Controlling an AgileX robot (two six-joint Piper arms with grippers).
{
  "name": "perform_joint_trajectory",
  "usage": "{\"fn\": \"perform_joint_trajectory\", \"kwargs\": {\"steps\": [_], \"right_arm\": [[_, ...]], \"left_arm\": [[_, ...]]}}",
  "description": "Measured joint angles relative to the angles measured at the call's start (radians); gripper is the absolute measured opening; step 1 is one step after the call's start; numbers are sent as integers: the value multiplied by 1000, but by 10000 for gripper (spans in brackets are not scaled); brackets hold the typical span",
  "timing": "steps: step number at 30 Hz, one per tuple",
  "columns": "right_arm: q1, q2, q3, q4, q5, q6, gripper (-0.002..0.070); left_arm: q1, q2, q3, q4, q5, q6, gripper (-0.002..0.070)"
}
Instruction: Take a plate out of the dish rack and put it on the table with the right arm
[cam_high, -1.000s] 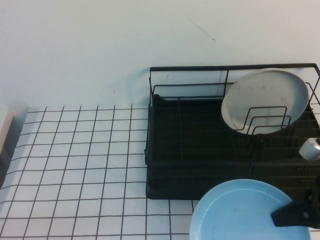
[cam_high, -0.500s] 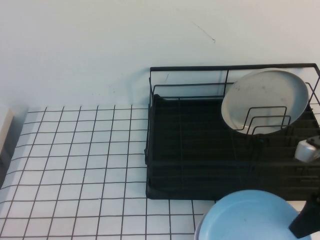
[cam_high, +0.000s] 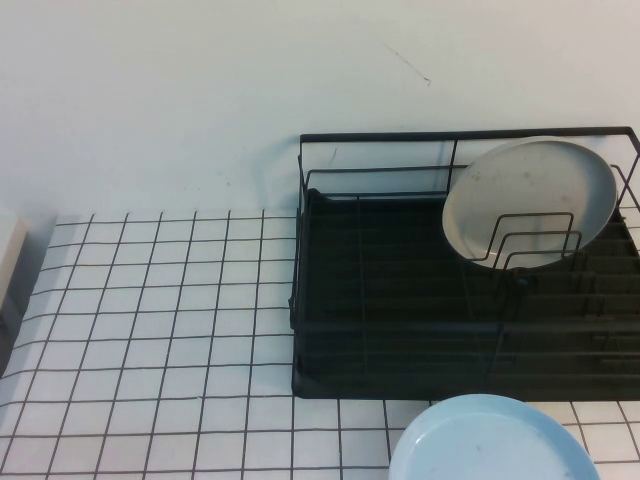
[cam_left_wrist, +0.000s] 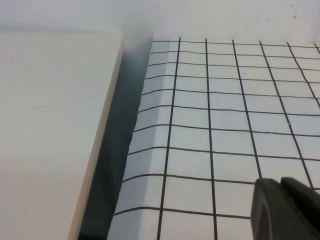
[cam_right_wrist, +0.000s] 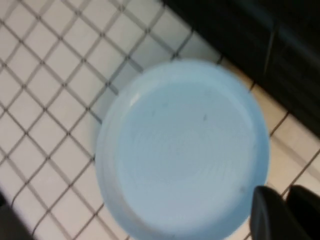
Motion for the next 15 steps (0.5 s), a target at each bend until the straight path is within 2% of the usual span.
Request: {"fn": "perform_joint_trajectory", "kwargs": {"steps": [2,5,10,15], "right_arm": [[0,-115,0,38,-57,-21,44],[0,-304,22,125,-181,-87,11],[0,-576,160,271,-398,-181,0],[0,-778,306,290,-503,-190,-2]], "left_arm": [[0,0,0,0,0,0,-3],[0,0,0,0,0,0,-3],[0,0,0,0,0,0,-3],[0,0,0,0,0,0,-3]]}}
